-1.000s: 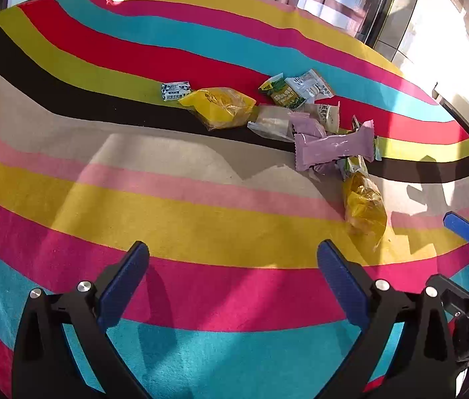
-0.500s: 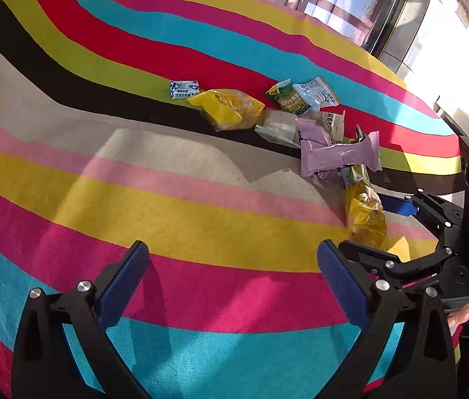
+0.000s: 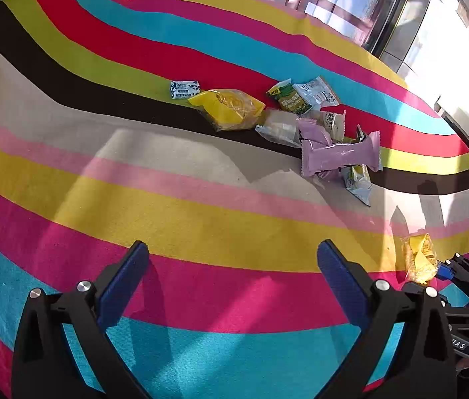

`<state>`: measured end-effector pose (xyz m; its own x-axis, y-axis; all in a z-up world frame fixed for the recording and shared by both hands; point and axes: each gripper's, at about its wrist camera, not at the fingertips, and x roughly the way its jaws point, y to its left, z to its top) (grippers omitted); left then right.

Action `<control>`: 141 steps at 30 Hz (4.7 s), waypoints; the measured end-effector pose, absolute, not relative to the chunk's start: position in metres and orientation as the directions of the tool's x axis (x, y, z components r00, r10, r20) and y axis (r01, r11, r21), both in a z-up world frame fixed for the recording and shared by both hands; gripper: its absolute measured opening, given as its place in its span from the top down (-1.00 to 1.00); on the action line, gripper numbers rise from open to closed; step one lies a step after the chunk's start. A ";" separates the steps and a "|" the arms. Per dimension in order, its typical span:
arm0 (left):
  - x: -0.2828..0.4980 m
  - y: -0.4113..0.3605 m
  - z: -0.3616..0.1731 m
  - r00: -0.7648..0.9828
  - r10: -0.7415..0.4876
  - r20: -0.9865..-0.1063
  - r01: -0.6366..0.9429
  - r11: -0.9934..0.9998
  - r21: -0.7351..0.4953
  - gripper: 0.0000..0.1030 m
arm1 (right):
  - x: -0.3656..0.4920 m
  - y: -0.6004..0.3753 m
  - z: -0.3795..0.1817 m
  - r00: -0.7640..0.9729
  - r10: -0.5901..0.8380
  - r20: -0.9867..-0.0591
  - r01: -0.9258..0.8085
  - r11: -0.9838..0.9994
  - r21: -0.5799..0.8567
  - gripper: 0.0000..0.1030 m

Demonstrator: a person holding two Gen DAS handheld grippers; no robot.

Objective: Organize snacks
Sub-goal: 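Close the right gripper on the yellow translucent snack bag, then grasp and lift the pink wrapped snack with the left gripper while the right holds the yellow bag, then carry both snacks over the white box and open both grippers, then move both open grippers back over the snack pile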

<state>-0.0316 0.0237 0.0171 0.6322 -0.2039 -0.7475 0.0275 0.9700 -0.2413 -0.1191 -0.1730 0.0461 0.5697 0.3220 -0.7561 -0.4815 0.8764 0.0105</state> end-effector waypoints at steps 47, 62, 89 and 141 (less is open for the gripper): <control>-0.127 0.049 0.043 0.778 -0.221 -0.588 0.085 0.964 -0.250 0.59 | -0.115 -0.193 0.046 0.596 0.339 -0.728 -0.373 0.920 0.123 0.14; -0.235 0.133 0.056 0.835 -0.114 -0.538 -0.021 0.971 -0.239 0.58 | -0.180 -0.096 0.066 0.554 0.460 -0.694 -0.561 0.822 0.098 0.14; -0.376 0.264 -0.027 0.699 0.186 -0.691 -0.440 0.873 -0.210 0.38 | -0.365 0.171 0.017 0.077 0.570 -0.818 -0.982 0.185 0.037 0.00; -0.109 0.014 0.044 0.760 -0.115 -0.640 0.193 0.980 0.053 -0.96 | -0.069 -0.145 0.104 0.599 0.362 -0.714 -0.341 0.922 0.182 -0.68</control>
<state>-0.1089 0.0140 0.0439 0.7601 -0.1149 -0.6395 0.1928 0.9798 0.0531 -0.0686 -0.1447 0.1045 0.5992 0.3624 -0.7139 -0.3411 0.9223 0.1819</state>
